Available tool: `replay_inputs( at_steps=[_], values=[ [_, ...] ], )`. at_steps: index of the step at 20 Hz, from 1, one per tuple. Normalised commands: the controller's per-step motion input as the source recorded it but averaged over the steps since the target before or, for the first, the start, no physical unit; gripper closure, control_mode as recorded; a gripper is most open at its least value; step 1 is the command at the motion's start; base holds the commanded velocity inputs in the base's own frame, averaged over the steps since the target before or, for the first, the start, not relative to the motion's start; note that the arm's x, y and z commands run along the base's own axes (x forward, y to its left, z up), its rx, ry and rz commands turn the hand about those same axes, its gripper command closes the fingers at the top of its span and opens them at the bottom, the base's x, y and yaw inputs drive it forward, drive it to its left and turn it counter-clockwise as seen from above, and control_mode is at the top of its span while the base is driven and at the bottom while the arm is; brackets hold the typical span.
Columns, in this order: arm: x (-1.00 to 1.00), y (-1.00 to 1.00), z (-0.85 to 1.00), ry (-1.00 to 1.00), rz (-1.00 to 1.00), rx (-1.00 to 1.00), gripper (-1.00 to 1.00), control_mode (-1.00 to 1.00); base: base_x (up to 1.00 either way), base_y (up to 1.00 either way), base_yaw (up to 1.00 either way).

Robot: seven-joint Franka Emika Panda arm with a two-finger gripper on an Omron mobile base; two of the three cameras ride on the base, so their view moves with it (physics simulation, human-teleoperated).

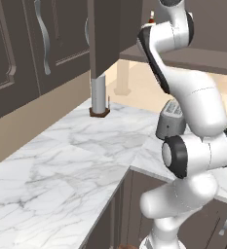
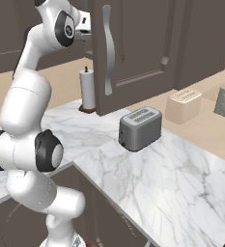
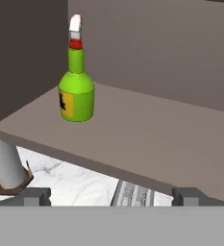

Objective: Pick up the bar soap and spray from the sink, and place them back in the cabinet, and close the cabinet doors.

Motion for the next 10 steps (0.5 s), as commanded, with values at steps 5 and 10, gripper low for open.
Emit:
replay_inputs(
  at_steps=[5, 10],
  values=[
    [-0.7, 0.0, -0.31, 0.0, 0.0, 0.0, -1.0, -1.0, 0.0, 0.0, 0.0],
    [-0.64, 0.0, -0.21, 0.01, 0.0, 0.0, -1.0, -1.0, 0.0, 0.0, 0.0]
  ],
)
